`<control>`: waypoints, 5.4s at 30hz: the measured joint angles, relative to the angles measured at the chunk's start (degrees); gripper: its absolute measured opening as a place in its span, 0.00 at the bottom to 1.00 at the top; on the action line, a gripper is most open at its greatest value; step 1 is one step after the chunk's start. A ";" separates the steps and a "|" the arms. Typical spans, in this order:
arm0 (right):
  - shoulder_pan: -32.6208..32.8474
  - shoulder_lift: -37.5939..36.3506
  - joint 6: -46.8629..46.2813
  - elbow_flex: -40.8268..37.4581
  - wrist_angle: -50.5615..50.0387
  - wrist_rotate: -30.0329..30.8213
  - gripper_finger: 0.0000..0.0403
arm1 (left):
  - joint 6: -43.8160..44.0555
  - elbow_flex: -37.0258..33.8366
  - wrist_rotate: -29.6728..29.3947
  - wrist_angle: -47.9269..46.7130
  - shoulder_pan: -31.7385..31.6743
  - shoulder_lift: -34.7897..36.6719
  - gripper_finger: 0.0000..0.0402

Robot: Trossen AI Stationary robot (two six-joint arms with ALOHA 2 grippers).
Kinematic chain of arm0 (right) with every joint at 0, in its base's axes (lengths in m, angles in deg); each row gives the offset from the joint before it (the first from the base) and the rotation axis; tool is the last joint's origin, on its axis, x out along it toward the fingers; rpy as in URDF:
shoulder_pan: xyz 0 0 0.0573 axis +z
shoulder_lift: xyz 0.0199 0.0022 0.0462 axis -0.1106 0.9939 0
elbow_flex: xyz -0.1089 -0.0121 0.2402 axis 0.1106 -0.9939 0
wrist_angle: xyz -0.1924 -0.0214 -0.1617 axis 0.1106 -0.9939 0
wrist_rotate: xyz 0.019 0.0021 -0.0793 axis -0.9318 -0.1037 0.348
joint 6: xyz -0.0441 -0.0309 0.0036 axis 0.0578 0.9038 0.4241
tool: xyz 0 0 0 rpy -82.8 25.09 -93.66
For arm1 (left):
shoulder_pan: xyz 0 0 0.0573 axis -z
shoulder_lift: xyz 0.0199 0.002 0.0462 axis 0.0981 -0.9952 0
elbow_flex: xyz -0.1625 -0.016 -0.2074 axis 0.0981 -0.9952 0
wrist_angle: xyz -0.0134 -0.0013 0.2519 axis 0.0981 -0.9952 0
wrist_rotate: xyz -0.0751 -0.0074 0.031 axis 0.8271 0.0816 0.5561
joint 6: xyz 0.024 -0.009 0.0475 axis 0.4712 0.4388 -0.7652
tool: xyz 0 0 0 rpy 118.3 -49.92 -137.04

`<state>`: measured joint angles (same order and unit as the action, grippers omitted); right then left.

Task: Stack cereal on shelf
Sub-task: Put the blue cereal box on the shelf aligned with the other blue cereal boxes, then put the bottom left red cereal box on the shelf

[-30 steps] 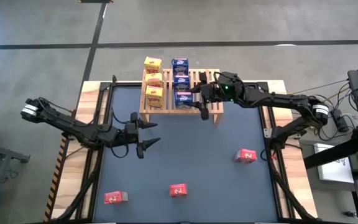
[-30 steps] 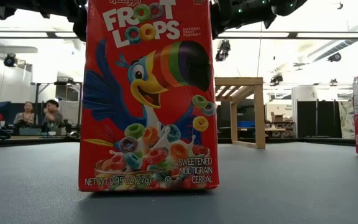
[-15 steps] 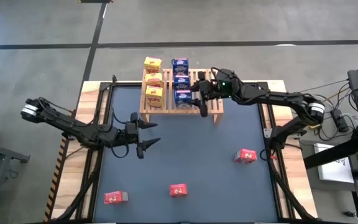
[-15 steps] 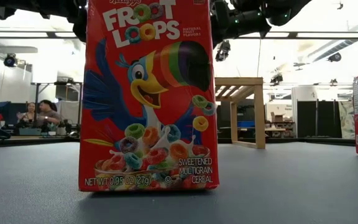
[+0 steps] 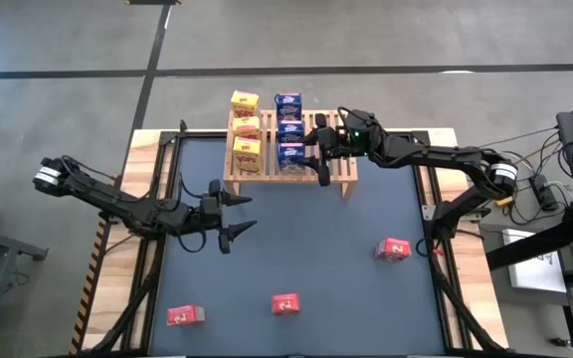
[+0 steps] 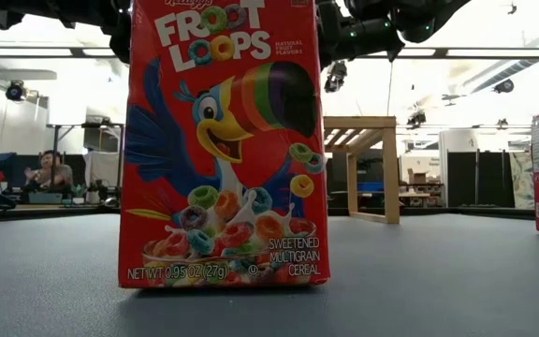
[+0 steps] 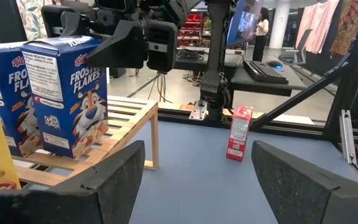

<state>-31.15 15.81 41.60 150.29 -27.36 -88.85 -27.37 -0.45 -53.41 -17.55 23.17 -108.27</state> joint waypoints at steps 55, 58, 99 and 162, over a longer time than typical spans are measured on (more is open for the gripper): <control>0.02 -9.13 1.73 -0.07 -14.98 4.09 0.70 | 1.60 0.00 0.04 -0.19 0.02 0.00 0.69; 0.02 -11.00 2.81 -0.07 -16.63 5.16 0.70 | 1.64 0.00 0.07 -0.32 0.02 0.00 0.69; 7.93 -3.39 -5.25 -15.16 4.51 7.86 0.67 | 1.16 0.00 0.09 -2.90 0.02 0.00 0.69; 31.17 -26.40 -5.01 -39.95 19.50 30.87 0.67 | 24.82 19.96 -9.41 -31.15 16.44 -11.96 0.69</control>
<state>0.02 -10.59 36.59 110.33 -7.86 -57.98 -2.54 19.51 -62.83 -48.71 39.62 -120.23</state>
